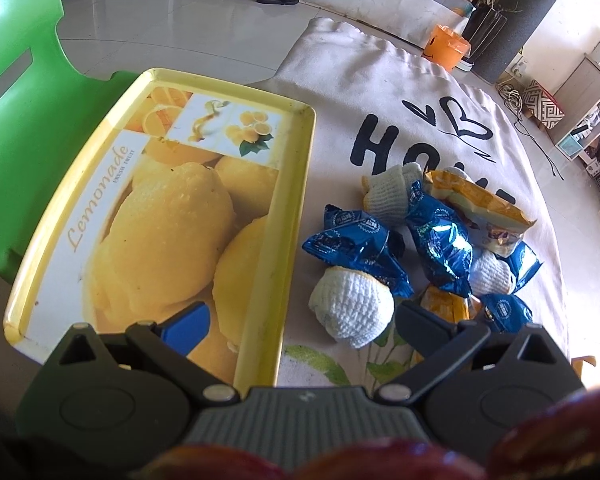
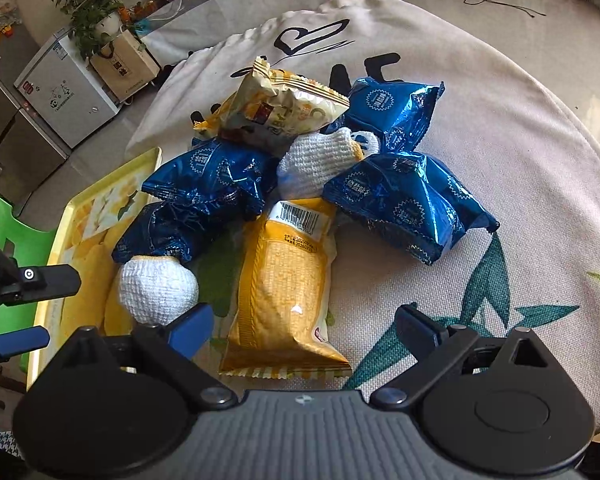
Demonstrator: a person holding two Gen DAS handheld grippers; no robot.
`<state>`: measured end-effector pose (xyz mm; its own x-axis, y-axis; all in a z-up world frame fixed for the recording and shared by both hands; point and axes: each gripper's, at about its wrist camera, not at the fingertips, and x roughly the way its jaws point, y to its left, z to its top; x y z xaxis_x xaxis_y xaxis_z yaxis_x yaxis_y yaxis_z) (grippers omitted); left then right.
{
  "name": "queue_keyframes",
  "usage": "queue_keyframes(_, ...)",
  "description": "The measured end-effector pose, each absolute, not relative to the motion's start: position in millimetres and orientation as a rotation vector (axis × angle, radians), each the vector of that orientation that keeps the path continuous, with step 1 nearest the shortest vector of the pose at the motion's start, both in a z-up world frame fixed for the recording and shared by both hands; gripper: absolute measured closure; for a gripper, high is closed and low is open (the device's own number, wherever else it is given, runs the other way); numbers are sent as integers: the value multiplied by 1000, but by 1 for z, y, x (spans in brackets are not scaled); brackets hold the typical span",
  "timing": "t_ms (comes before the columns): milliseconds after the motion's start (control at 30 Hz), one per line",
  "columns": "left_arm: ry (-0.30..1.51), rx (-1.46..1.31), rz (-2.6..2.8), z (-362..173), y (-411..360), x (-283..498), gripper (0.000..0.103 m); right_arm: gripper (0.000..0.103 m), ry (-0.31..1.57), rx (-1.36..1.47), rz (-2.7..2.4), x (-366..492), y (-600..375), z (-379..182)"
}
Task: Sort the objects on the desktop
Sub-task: 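Close the right gripper on the yellow snack bag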
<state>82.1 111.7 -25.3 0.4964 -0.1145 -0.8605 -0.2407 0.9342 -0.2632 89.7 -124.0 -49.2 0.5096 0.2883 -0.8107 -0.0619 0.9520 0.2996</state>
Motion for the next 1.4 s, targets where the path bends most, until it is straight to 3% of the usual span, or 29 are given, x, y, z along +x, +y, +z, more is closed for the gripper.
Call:
queue_keyframes(200,1059,-373,53,-30,106,85,1,23,1019,199,196,94,-115,-60)
queue_keyframes(333,1057,-373,38,-34,99,88,1,43,1011,223,224,92,-118,-58)
queue_keyframes(433,1068,-369,17,-40,90,92,0,47,1005,193,215,87,-122,-55)
queue_keyframes(867,1085,-318,-49,-63,58,110,1,48,1036,212,90,74,-168,-51)
queue_keyframes(1400,1089,-424,-168,-69,53,113,0,34,1041,271,48,72,-174,-54)
